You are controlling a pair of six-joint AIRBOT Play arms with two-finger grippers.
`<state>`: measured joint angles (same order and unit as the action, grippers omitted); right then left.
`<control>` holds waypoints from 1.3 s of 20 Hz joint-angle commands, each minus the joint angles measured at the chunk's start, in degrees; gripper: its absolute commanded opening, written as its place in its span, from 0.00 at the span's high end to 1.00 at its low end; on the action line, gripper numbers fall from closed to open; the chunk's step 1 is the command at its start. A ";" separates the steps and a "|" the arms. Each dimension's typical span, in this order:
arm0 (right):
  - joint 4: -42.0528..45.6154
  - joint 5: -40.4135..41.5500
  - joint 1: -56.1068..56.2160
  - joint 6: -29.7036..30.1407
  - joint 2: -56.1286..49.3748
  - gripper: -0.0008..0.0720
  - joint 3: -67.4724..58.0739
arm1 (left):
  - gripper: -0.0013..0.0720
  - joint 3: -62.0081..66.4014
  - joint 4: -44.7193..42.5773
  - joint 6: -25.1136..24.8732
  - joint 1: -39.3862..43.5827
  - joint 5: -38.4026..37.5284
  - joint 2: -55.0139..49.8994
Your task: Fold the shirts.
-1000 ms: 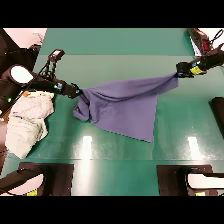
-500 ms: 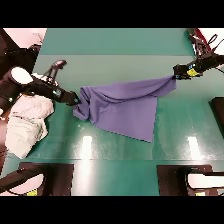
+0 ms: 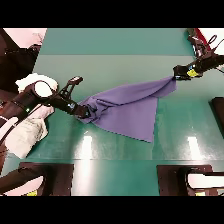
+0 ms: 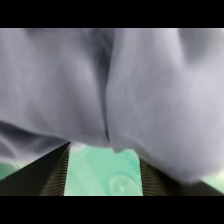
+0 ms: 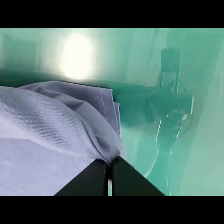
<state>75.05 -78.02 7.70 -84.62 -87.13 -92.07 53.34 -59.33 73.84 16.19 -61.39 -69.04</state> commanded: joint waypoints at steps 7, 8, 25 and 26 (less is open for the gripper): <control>0.00 -2.14 0.04 0.04 -0.02 0.97 0.02 | 0.94 -0.59 -3.89 4.81 -0.22 17.55 0.00; 0.00 -2.40 0.02 0.04 -0.02 0.97 0.02 | 0.94 0.11 -5.35 6.32 -1.92 17.07 0.00; 0.11 10.71 0.00 2.21 21.11 0.97 -12.83 | 0.94 56.63 -7.08 -2.34 -18.67 -19.61 0.63; 0.17 11.23 -0.02 2.69 22.75 0.97 -15.04 | 0.94 60.11 -6.71 -2.34 -18.67 -19.65 1.70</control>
<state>75.02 -70.39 7.70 -83.09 -69.36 -101.56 100.97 -66.65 72.07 -2.24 -74.94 -68.27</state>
